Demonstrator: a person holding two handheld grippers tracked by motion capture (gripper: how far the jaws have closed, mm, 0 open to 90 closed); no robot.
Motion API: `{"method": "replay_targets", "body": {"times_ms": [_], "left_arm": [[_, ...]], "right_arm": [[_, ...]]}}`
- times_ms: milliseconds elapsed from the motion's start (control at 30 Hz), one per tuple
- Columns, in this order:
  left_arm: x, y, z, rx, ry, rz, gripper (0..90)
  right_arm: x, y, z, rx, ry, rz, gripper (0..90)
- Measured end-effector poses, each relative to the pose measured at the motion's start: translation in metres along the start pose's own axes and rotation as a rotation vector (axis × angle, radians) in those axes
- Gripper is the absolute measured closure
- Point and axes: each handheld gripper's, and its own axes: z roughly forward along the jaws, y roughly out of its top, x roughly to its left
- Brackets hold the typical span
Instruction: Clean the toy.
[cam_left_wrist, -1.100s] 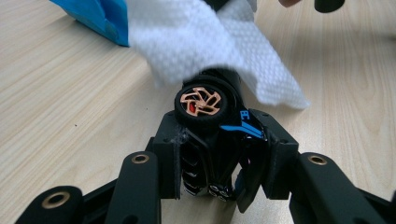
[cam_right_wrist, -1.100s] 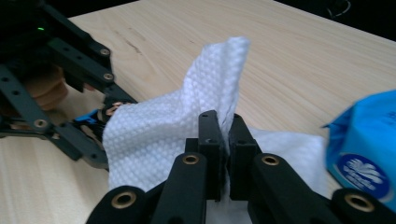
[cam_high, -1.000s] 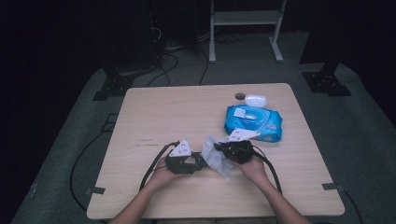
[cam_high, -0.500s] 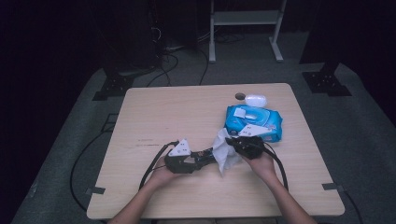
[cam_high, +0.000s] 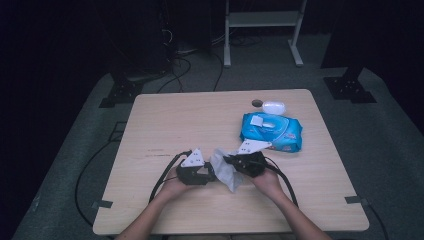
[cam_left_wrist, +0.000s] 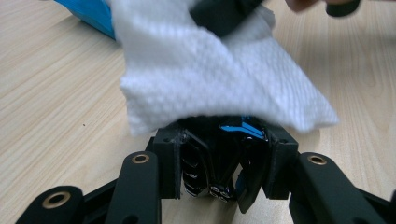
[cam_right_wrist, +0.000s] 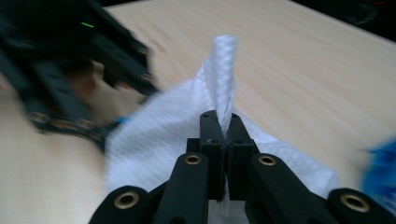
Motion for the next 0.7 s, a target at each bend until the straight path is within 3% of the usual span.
{"method": "replay_targets", "body": {"times_ms": [67, 167, 233, 333, 500, 667, 700], "left_arm": [[0.001, 0.0, -0.001, 0.002, 0.001, 0.005, 58.0], [0.002, 0.0, -0.001, 0.003, 0.0, 0.003, 57.9], [0.002, 0.0, -0.001, 0.004, -0.001, 0.004, 57.9], [0.003, 0.0, -0.001, 0.006, -0.001, 0.008, 58.0], [0.001, 0.002, 0.001, 0.012, 0.011, 0.034, 57.9], [0.001, 0.003, 0.001, 0.013, 0.013, 0.046, 57.9], [0.001, 0.002, 0.001, 0.011, 0.013, 0.042, 57.9]], "right_arm": [[-0.01, -0.003, -0.005, 0.004, -0.044, 0.005, 87.8], [-0.031, -0.012, -0.017, 0.003, -0.111, 0.066, 87.9], [-0.039, -0.015, -0.022, -0.006, -0.12, 0.095, 87.9], [-0.037, -0.015, -0.022, 0.0, -0.123, 0.087, 87.8], [-0.019, -0.006, -0.01, 0.006, -0.054, 0.057, 87.9], [0.007, 0.005, 0.01, -0.009, 0.073, 0.029, 87.8], [0.009, 0.005, 0.012, -0.002, 0.073, 0.012, 87.9]]}}
